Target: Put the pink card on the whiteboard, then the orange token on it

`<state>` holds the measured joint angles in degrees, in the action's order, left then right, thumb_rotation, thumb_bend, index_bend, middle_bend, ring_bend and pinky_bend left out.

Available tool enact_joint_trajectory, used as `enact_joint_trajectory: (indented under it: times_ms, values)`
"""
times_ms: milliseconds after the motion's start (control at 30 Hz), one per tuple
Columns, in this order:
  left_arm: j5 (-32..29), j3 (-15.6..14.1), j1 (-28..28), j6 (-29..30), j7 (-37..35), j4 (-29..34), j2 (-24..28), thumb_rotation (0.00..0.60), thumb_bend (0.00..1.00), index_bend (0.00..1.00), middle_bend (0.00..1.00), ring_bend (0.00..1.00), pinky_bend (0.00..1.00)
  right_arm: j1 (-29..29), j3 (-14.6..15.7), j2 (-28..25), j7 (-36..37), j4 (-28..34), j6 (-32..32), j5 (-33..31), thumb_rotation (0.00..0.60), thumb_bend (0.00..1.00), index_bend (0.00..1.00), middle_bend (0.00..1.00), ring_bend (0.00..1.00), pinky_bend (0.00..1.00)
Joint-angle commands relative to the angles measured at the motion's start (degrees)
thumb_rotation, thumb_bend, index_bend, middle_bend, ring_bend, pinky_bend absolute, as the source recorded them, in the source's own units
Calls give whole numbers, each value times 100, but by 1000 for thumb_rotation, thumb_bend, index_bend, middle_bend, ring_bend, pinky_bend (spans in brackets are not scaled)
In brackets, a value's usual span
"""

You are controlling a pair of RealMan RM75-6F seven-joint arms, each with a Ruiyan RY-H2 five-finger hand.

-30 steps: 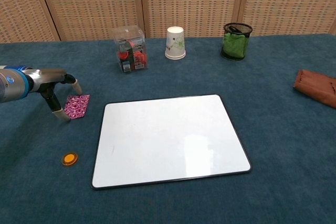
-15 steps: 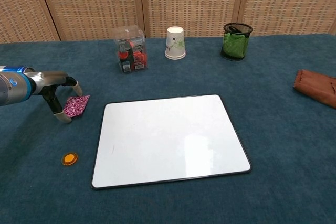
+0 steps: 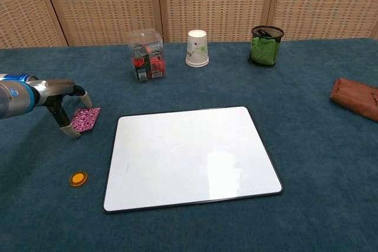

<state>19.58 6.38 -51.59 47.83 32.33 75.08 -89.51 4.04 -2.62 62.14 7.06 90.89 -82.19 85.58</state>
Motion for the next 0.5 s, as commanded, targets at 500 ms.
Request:
enact_joint_trajectory:
  times_ms: [500]
  values:
    - [233, 79, 117, 83, -162, 199, 204, 600, 20, 515, 0, 0, 0, -2, 2, 1, -11, 5, -3, -6, 600, 182, 0, 0, 0, 0]
